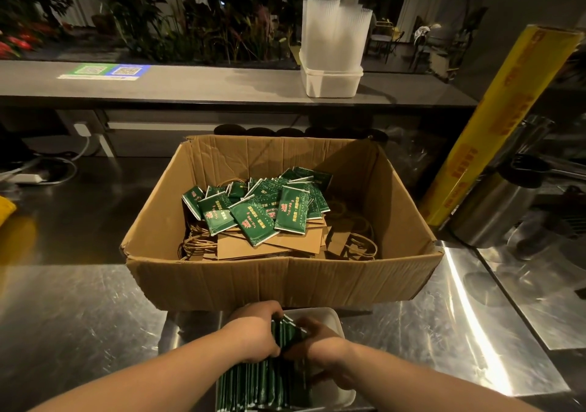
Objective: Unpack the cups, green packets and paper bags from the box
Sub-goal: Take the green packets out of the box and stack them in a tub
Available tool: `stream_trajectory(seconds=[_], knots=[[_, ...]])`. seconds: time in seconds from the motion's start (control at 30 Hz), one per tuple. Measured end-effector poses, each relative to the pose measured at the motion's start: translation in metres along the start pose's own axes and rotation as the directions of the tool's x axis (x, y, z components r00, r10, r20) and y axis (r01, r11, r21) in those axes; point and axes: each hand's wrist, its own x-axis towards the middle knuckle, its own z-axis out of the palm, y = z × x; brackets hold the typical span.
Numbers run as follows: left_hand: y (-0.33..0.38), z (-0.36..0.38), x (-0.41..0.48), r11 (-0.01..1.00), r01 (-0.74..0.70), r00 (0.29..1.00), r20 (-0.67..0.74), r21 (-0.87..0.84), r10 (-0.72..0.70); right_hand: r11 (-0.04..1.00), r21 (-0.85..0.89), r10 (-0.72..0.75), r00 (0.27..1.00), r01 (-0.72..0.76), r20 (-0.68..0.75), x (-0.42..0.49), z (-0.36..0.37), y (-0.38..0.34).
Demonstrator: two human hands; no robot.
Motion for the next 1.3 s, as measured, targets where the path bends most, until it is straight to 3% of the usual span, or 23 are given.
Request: stream_trajectory(seconds=[0.2,0.4,0.57,0.83,0.97,1.3], knots=[[0.001,0.006,0.004,1.000,-0.002,1.000,-0.015,-0.016,0.002,1.000,0.012,-0.011,0.999,0.012,-0.043,-0.001,0.001,0.000],[-0.001,0.008,0.007,0.986,0.019,0.999,-0.030,-0.166,-0.024,0.996,-0.080,-0.047,0.993,0.038,-0.110,0.001,0.004,0.000],[-0.001,0.007,0.010,0.964,0.000,1.000,-0.020,-0.264,-0.005,0.998,-0.051,-0.054,0.984,0.046,-0.169,0.008,0.006,0.001],[0.001,0.019,0.014,0.930,0.098,0.994,0.074,-0.355,-0.077,0.998,0.069,0.010,0.995,-0.003,-0.096,0.000,-0.001,0.003],[0.007,0.019,0.017,0.921,0.147,0.989,0.038,-0.361,-0.142,0.994,0.109,-0.003,0.999,0.009,-0.054,0.000,-0.002,0.004],[0.006,0.021,0.012,0.935,0.160,0.987,0.021,-0.318,-0.162,0.999,0.037,-0.029,0.999,0.030,-0.036,-0.007,-0.004,0.000]])
